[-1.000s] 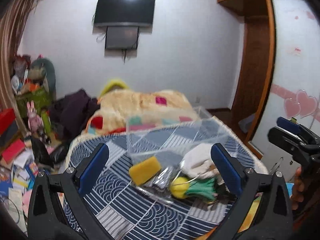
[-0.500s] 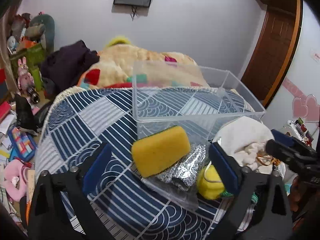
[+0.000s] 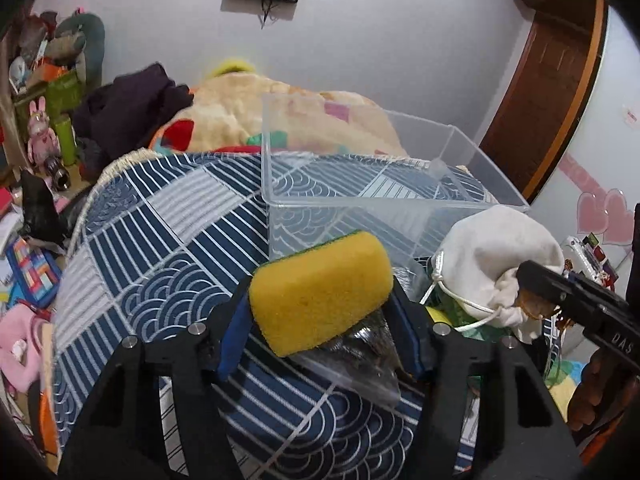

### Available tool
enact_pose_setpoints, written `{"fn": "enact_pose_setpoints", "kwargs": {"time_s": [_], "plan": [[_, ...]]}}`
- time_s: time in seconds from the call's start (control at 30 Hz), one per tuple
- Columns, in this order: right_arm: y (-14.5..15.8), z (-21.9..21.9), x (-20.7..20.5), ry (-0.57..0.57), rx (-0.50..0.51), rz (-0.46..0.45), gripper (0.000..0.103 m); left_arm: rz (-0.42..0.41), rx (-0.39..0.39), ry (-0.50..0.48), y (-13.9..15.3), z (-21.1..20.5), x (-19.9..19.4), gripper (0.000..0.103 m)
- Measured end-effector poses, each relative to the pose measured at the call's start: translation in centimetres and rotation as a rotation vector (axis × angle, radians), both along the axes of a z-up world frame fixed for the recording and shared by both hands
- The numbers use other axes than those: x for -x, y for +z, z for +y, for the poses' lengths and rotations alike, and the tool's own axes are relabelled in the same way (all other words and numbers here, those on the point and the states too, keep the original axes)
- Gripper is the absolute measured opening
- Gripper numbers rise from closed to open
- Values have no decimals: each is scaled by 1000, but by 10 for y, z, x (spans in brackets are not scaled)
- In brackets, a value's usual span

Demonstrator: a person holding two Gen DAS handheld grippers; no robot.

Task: Organize soft objects
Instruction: 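Grasp the yellow sponge with the left tool while the right tool grasps the white drawstring pouch, then lower the sponge into the clear box with the left tool while the right tool drops the pouch in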

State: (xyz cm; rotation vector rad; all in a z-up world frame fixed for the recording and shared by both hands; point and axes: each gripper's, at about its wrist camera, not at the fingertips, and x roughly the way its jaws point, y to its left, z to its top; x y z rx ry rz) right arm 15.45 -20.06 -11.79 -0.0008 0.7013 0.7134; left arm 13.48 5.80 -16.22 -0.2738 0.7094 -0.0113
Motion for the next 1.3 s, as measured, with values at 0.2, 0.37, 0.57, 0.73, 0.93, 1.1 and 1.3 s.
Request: {"fn": "enact_pose_setpoints", "kwargs": {"time_s": [0.2,0.37,0.57,0.73,0.93,1.1,1.3], "plan": [[24,-5,13,-1,-26,-71,21,-97,-55,-3,34,-5,14,62],[52,-17,17,-30,-87,-145,21,-180,-81,-17,63,-9,15,62],[79,-12,6,-59,-110,-235,21,-223,-106,-20,88,-9,-2,62],[81,2,-16,-77,-87,-252,21,-203,-111,-17,92,-8,-25,62],[68,22,-52,-84,-21,-211,21,-130,-142,-41,81,-11,-59,62],[50,32,-77,-83,2,-129,21,-47,-155,-94,60,-19,-85,62],[27,45,-98,-70,73,-51,21,40,-180,-119,39,-27,-114,62]]}}
